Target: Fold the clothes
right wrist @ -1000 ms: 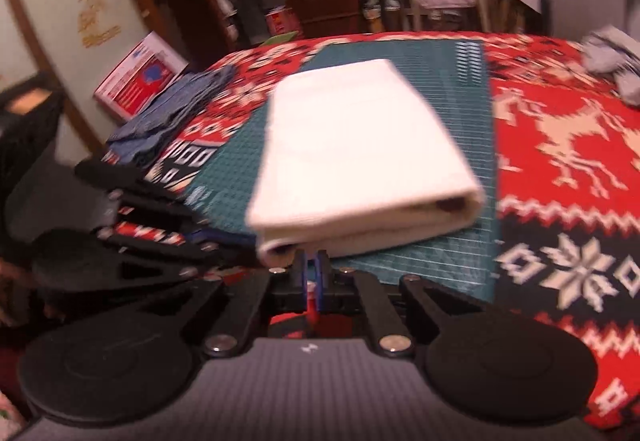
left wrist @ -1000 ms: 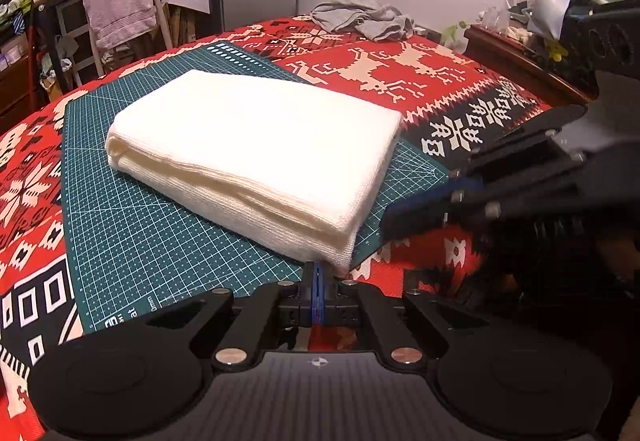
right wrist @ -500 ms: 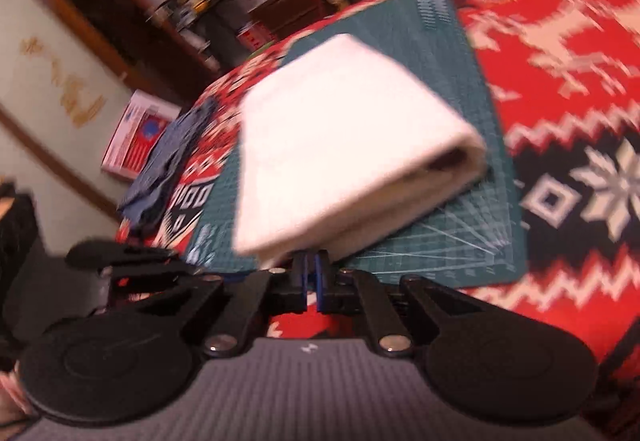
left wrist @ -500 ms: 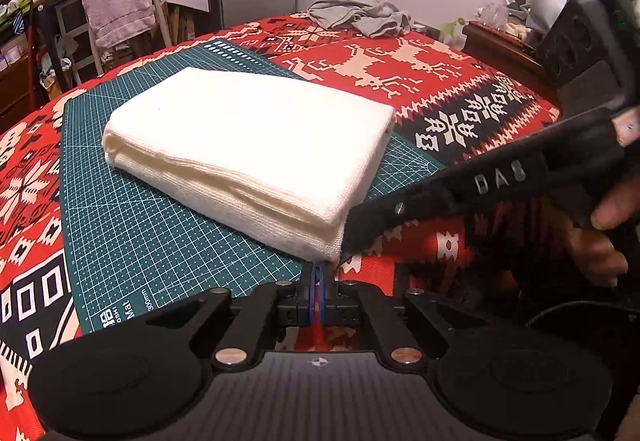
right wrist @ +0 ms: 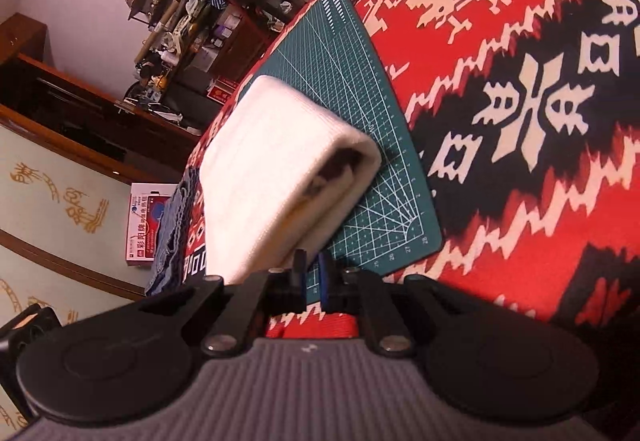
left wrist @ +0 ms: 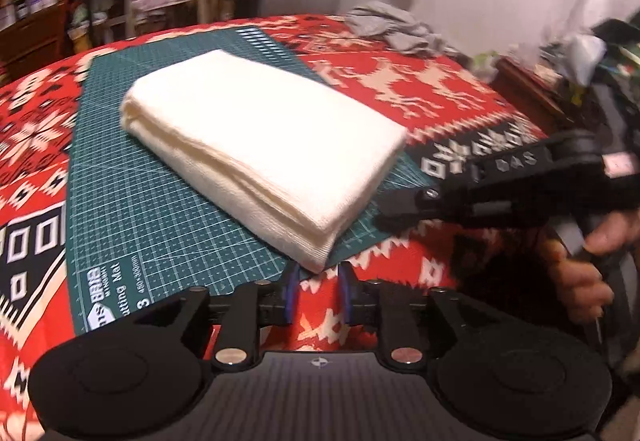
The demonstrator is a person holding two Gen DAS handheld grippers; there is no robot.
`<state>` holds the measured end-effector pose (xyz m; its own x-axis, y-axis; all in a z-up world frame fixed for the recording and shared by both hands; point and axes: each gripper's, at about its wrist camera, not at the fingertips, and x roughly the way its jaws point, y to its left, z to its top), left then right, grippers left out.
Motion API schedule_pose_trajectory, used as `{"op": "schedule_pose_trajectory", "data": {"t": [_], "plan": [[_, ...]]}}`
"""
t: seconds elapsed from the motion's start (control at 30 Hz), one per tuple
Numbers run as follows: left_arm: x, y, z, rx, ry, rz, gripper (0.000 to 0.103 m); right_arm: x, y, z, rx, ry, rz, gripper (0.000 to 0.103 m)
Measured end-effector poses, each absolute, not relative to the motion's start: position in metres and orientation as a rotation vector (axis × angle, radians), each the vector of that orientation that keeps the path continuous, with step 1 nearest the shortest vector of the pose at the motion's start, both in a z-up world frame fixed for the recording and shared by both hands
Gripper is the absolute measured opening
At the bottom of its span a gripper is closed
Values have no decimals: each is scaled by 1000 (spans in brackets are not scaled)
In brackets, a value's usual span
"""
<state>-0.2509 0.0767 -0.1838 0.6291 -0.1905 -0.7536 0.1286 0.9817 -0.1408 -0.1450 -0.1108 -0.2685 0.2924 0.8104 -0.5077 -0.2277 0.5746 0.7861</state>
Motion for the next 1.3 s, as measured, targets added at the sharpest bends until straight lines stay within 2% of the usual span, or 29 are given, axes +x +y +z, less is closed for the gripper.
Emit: {"op": "schedule_pose_trajectory", "data": {"t": [0.2,0.27,0.3,0.43,0.77,0.87,1.3], "plan": [[-246,61,-185,-99,874,-38,20,-144,-113,-270,678,1046,781,8],[-245,58,-184,-110,869,-3,17,-144,-116,-271,685,1043,783,8],[-245,57,-184,-111,865,13,11,-145,-118,-271,689,1042,784,9],[-247,53,-184,-118,856,66,6,-147,-122,-272,689,1048,792,9],[-261,42,-180,-148,867,82,5,-161,-120,-280,715,1119,854,9],[-267,39,-178,-160,875,81,5,-163,-118,-287,732,1154,845,16],[-282,33,-173,-150,873,94,4,-168,-96,-313,816,1240,842,15]]}}
